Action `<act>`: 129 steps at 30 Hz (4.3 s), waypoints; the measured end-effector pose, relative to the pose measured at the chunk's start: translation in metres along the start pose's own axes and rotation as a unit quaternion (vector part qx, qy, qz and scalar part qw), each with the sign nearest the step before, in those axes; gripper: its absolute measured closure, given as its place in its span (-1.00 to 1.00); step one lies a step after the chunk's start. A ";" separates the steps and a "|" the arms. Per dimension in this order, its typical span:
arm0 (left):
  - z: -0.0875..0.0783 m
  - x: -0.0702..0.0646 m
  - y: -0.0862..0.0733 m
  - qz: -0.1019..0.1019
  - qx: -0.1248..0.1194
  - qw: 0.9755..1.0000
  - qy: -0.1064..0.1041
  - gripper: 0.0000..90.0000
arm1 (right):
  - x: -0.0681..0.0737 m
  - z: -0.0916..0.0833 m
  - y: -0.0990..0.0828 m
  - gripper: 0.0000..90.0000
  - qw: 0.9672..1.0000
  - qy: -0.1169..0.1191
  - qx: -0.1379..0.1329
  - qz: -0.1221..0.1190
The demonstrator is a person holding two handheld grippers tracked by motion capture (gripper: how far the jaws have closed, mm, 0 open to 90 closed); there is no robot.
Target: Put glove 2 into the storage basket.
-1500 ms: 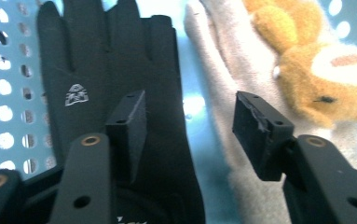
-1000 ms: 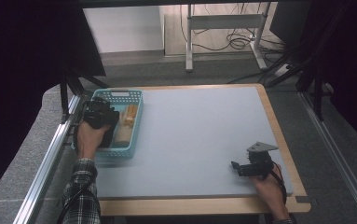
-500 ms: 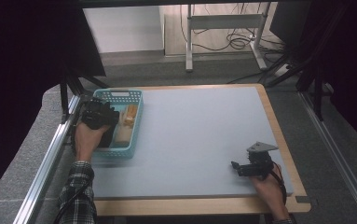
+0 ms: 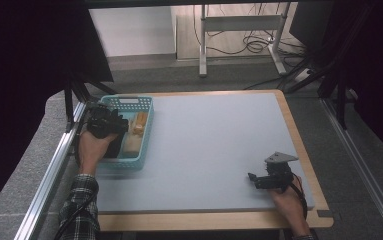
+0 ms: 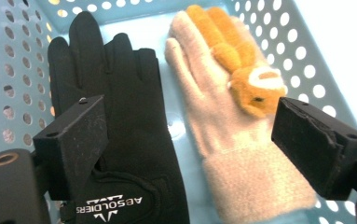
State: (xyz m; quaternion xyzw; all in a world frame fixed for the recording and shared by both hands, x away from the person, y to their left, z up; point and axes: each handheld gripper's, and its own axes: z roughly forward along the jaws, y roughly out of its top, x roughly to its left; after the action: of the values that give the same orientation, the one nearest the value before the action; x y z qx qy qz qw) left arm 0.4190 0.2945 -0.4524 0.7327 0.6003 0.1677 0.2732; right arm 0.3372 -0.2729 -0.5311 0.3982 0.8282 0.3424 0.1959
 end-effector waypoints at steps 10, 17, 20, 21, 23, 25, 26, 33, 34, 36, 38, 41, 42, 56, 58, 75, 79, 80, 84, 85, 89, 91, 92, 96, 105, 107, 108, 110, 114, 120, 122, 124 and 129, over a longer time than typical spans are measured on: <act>-0.009 -0.009 -0.004 0.002 -0.018 0.999 -0.030 -0.85 | 0.000 0.000 0.000 -0.78 1.000 0.000 0.000 0.000; -0.020 -0.023 -0.003 0.034 -0.025 0.999 -0.033 -0.90 | 0.000 0.000 0.000 -0.78 1.000 0.000 0.000 0.001; -0.021 -0.026 -0.004 0.038 -0.028 0.998 -0.035 -0.91 | 0.000 0.000 0.000 -0.78 1.000 0.000 0.000 0.001; -0.023 -0.028 -0.005 0.042 -0.031 0.998 -0.037 -0.92 | 0.000 0.000 0.000 -0.78 1.000 0.000 0.000 0.001; -0.023 -0.029 -0.005 0.044 -0.033 0.998 -0.038 -0.93 | 0.000 0.000 0.000 -0.78 1.000 0.000 0.000 0.001; -0.026 -0.033 -0.007 0.052 -0.043 0.997 -0.041 -0.93 | 0.000 0.000 0.000 -0.78 1.000 0.000 0.000 0.001; -0.026 -0.033 -0.007 0.052 -0.043 0.997 -0.041 -0.94 | 0.000 0.000 0.000 -0.78 1.000 0.000 0.000 0.001; -0.033 -0.044 -0.009 0.072 -0.062 0.994 -0.048 -0.97 | 0.000 0.000 0.000 -0.78 1.000 0.000 0.000 0.000; -0.034 -0.045 -0.009 0.074 -0.063 0.994 -0.050 -0.97 | 0.000 0.000 0.000 -0.78 1.000 0.000 0.000 0.000; -0.036 -0.051 -0.010 0.078 -0.070 0.993 -0.054 -0.97 | 0.000 0.000 0.000 -0.78 1.000 0.000 0.000 0.000; -0.037 -0.053 -0.010 0.082 -0.072 0.993 -0.056 -0.98 | 0.000 0.000 0.000 -0.78 1.000 0.000 0.000 0.000; -0.039 -0.061 -0.012 0.091 -0.078 0.991 -0.058 -0.98 | 0.000 0.000 0.000 -0.78 1.000 0.000 0.000 0.000; -0.039 -0.063 -0.012 0.093 -0.078 0.991 -0.059 -0.98 | 0.000 0.000 0.000 -0.78 1.000 0.000 0.000 0.000; -0.043 -0.080 -0.018 0.116 -0.086 0.987 -0.065 -0.99 | 0.000 0.000 0.000 -0.78 1.000 0.000 0.000 0.001; -0.044 -0.084 -0.019 0.120 -0.088 0.986 -0.068 -0.98 | 0.000 0.000 0.000 -0.78 1.000 0.000 0.000 0.001; -0.047 -0.105 -0.028 0.140 -0.092 0.982 -0.092 -0.98 | 0.000 0.000 0.000 -0.78 1.000 0.000 0.000 0.000; -0.048 -0.109 -0.031 0.141 -0.093 0.981 -0.098 -0.98 | 0.000 0.000 0.000 -0.78 1.000 0.000 0.000 0.000; -0.048 -0.110 -0.032 0.143 -0.094 0.980 -0.100 -0.98 | 0.000 0.000 0.000 -0.78 1.000 -0.001 -0.001 -0.001; -0.048 -0.115 -0.033 0.147 -0.095 0.979 -0.103 -0.98 | 0.000 0.000 0.000 -0.78 1.000 -0.001 0.000 0.000; -0.049 -0.117 -0.034 0.149 -0.096 0.979 -0.105 -0.98 | 0.000 0.000 0.000 -0.78 1.000 0.000 0.000 0.000; -0.049 -0.122 -0.037 0.154 -0.098 0.977 -0.109 -0.98 | 0.000 0.000 0.000 -0.78 1.000 0.000 0.000 0.000; -0.049 -0.124 -0.037 0.153 -0.099 0.977 -0.110 -0.98 | 0.000 0.000 0.000 -0.78 1.000 0.000 0.000 0.000; -0.049 -0.125 -0.038 0.156 -0.098 0.977 -0.112 -0.98 | 0.000 0.000 0.000 -0.78 1.000 0.000 0.000 0.000; -0.049 -0.132 -0.042 0.159 -0.099 0.975 -0.120 -0.98 | 0.000 0.000 0.000 -0.78 1.000 0.000 -0.001 0.001; -0.045 -0.143 -0.049 0.165 -0.101 0.972 -0.134 -0.98 | 0.000 0.000 0.000 -0.78 1.000 -0.001 -0.001 0.001; -0.043 -0.147 -0.052 0.169 -0.100 0.971 -0.138 -0.98 | 0.000 0.000 0.000 -0.78 1.000 -0.001 -0.001 0.000; -0.042 -0.148 -0.052 0.170 -0.099 0.971 -0.138 -0.98 | 0.000 0.000 0.000 -0.78 1.000 -0.001 -0.001 0.000; -0.041 -0.150 -0.053 0.170 -0.100 0.970 -0.139 -0.98 | 0.000 0.000 0.000 -0.78 1.000 -0.001 -0.001 0.000; -0.038 -0.155 -0.057 0.171 -0.099 0.970 -0.145 -0.98 | 0.000 0.000 0.000 -0.78 1.000 0.000 -0.001 0.000; -0.033 -0.162 -0.061 0.173 -0.098 0.968 -0.154 -0.98 | 0.000 0.000 0.000 -0.78 1.000 0.000 0.000 0.000; -0.029 -0.166 -0.063 0.174 -0.098 0.967 -0.161 -0.98 | 0.000 0.000 0.000 -0.78 1.000 -0.001 0.000 0.000; -0.028 -0.168 -0.064 0.174 -0.098 0.966 -0.162 -0.98 | 0.000 0.000 0.000 -0.78 1.000 0.000 -0.001 0.000; -0.022 -0.177 -0.068 0.181 -0.096 0.964 -0.170 -0.98 | 0.000 0.000 0.000 -0.78 1.000 0.000 -0.001 0.000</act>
State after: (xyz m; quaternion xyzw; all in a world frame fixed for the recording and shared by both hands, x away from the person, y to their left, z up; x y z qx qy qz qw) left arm 0.3134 0.1360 -0.4611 0.8174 0.3834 0.1437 0.4052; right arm 0.3371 -0.2729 -0.5311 0.3979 0.8280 0.3426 0.1967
